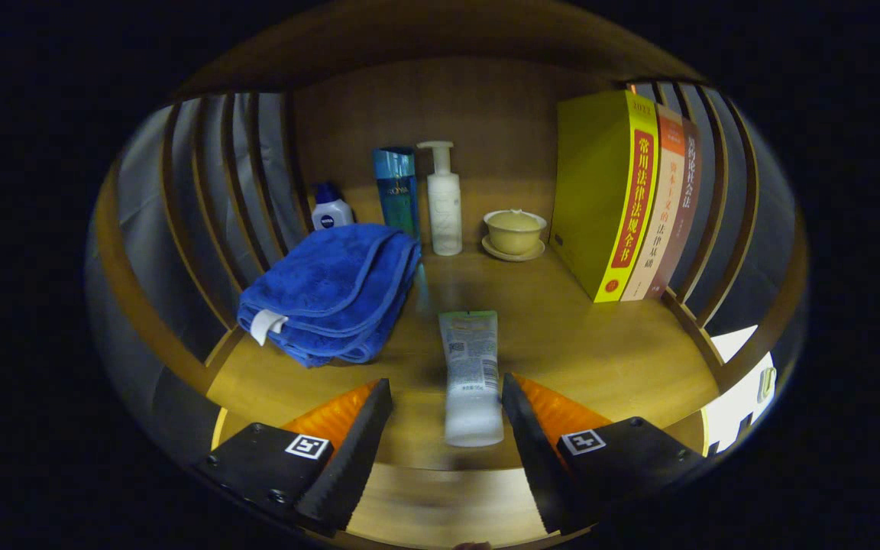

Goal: Pull open the drawer, take out the items inside it, and place them on the countertop above the cabinet.

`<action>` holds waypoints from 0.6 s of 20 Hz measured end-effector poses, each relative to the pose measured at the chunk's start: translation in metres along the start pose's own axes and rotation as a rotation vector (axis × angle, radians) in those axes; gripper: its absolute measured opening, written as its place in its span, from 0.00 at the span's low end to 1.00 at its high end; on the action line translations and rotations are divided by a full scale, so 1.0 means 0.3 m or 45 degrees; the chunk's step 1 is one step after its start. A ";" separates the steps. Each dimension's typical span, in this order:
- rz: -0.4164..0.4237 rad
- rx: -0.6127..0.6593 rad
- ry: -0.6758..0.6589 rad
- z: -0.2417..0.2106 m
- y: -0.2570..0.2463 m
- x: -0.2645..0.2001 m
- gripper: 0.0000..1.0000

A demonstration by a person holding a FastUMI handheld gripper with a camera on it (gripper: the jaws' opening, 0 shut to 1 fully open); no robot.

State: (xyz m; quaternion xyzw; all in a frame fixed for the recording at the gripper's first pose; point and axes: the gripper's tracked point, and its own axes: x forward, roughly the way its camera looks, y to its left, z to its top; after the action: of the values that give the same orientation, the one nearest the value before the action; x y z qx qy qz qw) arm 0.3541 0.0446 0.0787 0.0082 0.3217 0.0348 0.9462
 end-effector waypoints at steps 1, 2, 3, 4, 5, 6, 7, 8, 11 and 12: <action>0.007 -0.008 -0.018 0.004 0.011 -0.021 0.95; 0.009 -0.015 -0.042 0.011 0.012 -0.051 0.96; 0.013 -0.019 -0.073 0.022 0.017 -0.082 0.96; 0.022 -0.015 -0.109 0.030 0.024 -0.116 0.96; 0.033 -0.009 -0.149 0.037 0.031 -0.155 0.96; 0.046 -0.005 -0.188 0.041 0.038 -0.196 0.97; 0.058 0.002 -0.239 0.049 0.037 -0.255 0.96; 0.066 -0.006 -0.288 0.048 0.043 -0.300 0.96; 0.053 -0.056 -0.435 0.026 0.045 -0.425 0.96; 0.049 -0.072 -0.472 0.006 0.047 -0.462 0.96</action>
State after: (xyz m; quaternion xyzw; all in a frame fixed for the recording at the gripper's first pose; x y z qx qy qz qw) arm 0.2449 0.0488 0.1650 -0.0059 0.1405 0.0599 0.9882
